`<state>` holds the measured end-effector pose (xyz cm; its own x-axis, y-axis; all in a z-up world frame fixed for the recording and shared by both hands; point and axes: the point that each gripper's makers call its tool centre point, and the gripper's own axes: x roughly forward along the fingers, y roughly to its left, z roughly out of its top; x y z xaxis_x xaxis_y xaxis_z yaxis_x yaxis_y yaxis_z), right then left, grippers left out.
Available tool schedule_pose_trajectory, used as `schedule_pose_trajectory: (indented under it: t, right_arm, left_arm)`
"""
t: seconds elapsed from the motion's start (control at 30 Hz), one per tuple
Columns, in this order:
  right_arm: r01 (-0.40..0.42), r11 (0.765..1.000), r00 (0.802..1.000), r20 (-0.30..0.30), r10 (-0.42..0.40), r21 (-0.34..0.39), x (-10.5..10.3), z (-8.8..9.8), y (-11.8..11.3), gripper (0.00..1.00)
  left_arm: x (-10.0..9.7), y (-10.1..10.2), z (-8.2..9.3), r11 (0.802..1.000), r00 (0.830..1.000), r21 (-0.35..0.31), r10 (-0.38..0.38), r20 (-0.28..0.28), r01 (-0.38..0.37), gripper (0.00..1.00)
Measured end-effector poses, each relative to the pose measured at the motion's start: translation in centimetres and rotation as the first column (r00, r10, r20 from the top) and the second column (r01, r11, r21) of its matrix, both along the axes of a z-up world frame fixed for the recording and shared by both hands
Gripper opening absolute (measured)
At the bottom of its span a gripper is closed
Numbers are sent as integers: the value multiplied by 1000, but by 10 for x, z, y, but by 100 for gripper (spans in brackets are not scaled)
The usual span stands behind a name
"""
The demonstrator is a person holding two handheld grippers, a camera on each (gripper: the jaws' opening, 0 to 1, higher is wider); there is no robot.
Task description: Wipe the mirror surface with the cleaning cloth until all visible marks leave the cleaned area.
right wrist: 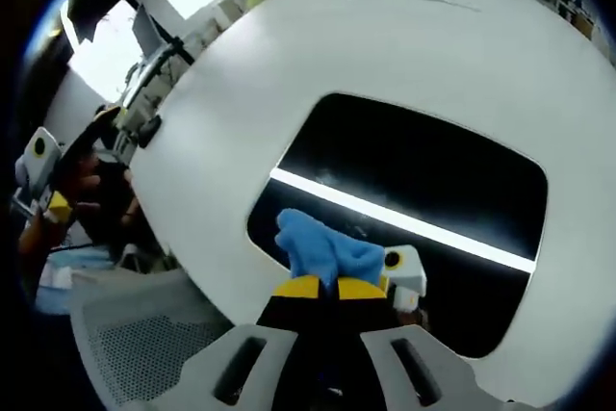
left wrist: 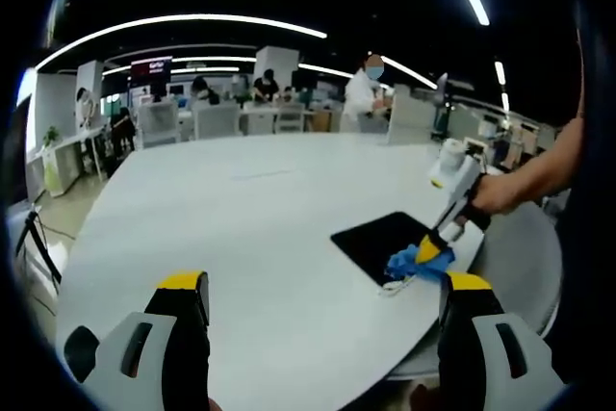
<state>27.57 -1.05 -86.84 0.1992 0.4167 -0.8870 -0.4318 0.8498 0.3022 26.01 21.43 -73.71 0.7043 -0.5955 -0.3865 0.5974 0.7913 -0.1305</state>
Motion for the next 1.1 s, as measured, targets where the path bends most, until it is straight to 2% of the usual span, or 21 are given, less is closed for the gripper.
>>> schedule_pose_trajectory:
  t: [0.4,0.83,1.1]
  right_arm:
    - [29,999,1000,0,-29,-18,42,0,-7,0]
    - [54,997,998,19,-53,-62,108,-2,-15,0]
    - [62,996,998,24,-60,-71,125,-2,-14,0]
  left_arm:
    - [-3,4,-2,1000,1000,3,14,-8,-14,100]
    - [-4,8,-5,1000,999,11,22,-23,-22,100]
    - [-2,9,-5,999,999,8,33,-22,-32,100]
